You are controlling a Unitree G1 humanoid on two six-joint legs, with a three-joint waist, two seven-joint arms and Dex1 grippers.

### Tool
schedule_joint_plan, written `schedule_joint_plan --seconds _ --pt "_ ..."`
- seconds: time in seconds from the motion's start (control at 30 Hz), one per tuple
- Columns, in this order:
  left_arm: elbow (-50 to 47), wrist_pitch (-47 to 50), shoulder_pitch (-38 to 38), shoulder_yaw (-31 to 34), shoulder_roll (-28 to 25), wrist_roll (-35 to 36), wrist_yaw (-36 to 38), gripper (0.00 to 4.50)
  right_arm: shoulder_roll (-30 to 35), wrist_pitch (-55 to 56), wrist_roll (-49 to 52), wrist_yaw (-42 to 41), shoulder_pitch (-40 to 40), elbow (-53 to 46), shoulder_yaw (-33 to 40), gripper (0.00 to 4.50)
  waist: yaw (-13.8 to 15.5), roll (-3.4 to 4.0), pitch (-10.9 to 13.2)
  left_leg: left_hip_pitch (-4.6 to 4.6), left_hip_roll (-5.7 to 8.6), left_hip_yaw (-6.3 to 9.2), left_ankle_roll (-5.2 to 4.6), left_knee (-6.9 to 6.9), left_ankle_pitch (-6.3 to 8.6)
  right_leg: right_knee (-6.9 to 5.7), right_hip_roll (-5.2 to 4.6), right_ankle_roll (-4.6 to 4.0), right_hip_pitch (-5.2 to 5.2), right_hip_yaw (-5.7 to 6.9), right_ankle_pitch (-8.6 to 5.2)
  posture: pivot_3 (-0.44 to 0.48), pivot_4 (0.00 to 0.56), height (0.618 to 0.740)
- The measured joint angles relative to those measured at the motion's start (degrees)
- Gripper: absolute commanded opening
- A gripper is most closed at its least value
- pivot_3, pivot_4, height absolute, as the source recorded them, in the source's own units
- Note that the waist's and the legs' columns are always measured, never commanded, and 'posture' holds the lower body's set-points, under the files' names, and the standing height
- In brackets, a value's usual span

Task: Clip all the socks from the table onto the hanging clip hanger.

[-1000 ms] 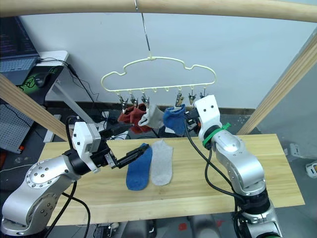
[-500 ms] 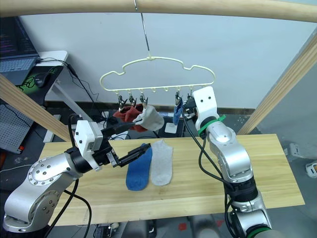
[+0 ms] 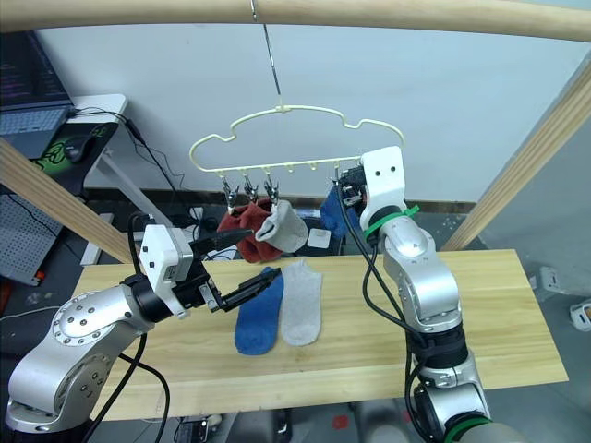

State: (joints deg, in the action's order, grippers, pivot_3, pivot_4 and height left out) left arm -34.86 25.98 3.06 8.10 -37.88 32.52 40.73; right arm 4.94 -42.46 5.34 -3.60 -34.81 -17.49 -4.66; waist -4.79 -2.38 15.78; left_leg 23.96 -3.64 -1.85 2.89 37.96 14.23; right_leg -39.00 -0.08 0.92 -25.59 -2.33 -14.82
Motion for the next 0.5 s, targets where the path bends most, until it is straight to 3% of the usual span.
schedule_joint_plan --seconds 0.5 --pt "1.01 -0.21 -0.09 -1.08 0.0 -0.39 0.1 4.5 -2.05 -1.0 -0.12 0.81 -0.04 0.0 0.36 1.63 -0.02 0.0 -0.01 0.0 0.0 0.01 0.0 0.0 0.0 -0.02 -0.01 -0.01 0.0 0.01 0.01 -0.093 0.24 0.735"
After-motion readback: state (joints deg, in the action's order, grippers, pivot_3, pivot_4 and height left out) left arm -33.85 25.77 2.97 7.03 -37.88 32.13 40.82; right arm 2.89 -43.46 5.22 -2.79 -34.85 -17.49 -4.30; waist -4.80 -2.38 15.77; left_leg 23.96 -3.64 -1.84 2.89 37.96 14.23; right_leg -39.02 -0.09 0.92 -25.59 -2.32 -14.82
